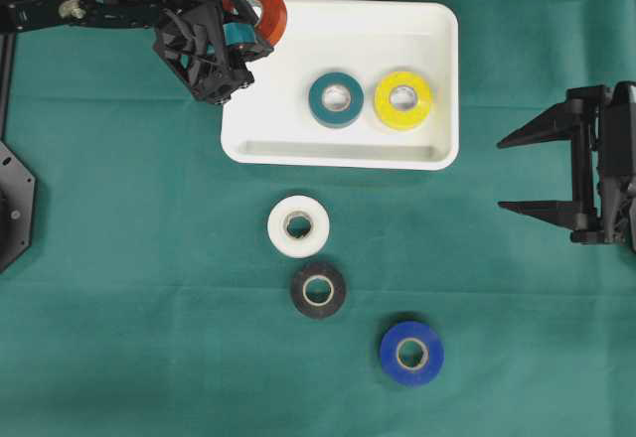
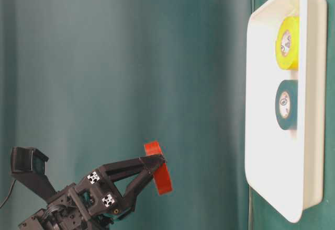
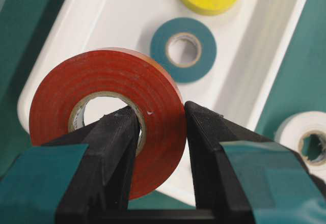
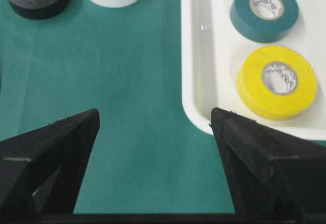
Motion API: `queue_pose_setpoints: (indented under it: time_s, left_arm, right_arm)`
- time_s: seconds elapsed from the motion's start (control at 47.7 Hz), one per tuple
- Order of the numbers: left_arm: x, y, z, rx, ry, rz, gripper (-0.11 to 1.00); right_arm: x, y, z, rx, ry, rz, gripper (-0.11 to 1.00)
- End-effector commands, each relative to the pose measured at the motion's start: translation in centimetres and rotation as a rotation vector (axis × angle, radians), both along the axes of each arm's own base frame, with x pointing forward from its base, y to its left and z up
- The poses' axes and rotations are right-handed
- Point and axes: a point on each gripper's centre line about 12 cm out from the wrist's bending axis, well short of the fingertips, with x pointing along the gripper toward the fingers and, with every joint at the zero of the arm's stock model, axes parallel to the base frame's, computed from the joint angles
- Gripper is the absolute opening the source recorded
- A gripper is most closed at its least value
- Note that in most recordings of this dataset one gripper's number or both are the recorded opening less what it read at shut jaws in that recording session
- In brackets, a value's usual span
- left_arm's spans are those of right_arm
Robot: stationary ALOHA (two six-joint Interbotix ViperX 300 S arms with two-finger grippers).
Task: Pick up the tape from a random location and place it into the white case.
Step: 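Lower the orange-red roll into the tray left of the teal roll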
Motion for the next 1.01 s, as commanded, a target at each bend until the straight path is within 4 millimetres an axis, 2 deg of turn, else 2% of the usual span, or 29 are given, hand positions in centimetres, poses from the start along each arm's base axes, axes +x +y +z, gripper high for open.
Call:
queue_pose_setpoints:
  time_s: [0.0, 0.231, 0.712, 0.985]
  left_arm:
    - [0.1, 0.1, 1.4, 0.015, -0.040, 0.001, 0.25]
    - [0.5, 0.3, 0.2, 0.008, -0.023, 0.004, 0.25]
    - [3.1, 1.2, -9.8, -0.029, 0.071, 0.001, 0.25]
    - [3.8, 1.5, -12.1, -0.037, 0.093, 0.002, 0.25]
  right_arm:
    - [0.5, 0.0, 1.0, -0.001, -0.029, 0.001, 0.86]
    - [0.5, 0.0, 0.9, -0.002, -0.027, 0.002, 0.86]
    - [0.5, 0.0, 0.9, -0.002, -0.027, 0.002, 0.86]
    - [0.5, 0.0, 0.9, -0.002, -0.027, 0.000, 0.86]
